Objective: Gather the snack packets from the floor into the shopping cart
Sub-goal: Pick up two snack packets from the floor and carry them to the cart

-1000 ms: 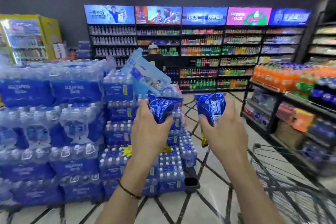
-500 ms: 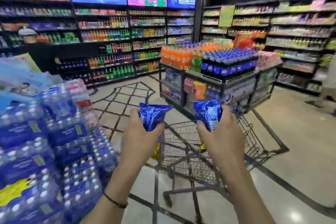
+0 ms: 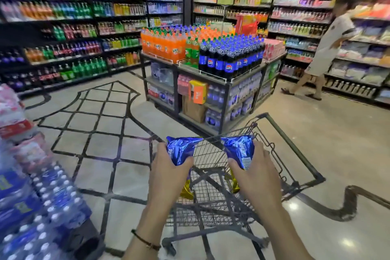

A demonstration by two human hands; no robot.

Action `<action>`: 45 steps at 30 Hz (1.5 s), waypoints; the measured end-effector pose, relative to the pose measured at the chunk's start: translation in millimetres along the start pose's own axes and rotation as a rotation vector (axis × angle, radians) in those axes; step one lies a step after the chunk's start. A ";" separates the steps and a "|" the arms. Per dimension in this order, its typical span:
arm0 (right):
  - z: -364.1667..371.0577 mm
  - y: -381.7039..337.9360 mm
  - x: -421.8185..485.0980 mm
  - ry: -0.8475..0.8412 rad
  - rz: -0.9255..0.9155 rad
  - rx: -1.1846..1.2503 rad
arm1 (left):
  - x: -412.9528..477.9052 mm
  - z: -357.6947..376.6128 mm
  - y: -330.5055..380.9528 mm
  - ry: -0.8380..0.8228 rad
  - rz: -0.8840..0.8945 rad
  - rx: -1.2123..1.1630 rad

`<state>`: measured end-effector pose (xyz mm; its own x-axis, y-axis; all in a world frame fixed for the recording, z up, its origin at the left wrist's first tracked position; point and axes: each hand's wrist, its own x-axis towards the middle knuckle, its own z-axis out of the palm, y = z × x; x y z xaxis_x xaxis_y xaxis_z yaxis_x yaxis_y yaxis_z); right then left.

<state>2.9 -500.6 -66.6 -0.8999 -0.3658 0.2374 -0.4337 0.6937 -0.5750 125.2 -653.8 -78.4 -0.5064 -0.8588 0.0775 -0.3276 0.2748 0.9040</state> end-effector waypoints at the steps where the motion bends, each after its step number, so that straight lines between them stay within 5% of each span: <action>1: 8.4 -2.8 13.3 -0.002 0.013 -0.008 | 18.5 6.3 -2.4 -0.010 -0.006 0.016; 13: 102.7 34.3 144.3 -0.068 0.119 -0.060 | 167.0 108.7 -30.8 -0.111 -0.081 0.134; 28: 262.8 166.2 333.3 -0.471 0.100 -0.275 | 287.1 297.5 -108.4 -0.104 -0.493 0.351; 38: 398.3 250.3 353.7 -0.718 0.360 -0.136 | 329.1 391.5 -210.9 -0.205 -0.670 0.440; 45: 500.9 298.1 347.4 -0.678 0.415 -0.131 | 327.9 462.0 -325.3 -0.241 -0.811 0.484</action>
<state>-416.2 -731.7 -547.7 -0.7833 -0.3298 -0.5270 -0.1095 0.9076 -0.4053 -302.7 -825.0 -541.3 -0.1148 -0.7688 -0.6291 -0.9141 -0.1662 0.3699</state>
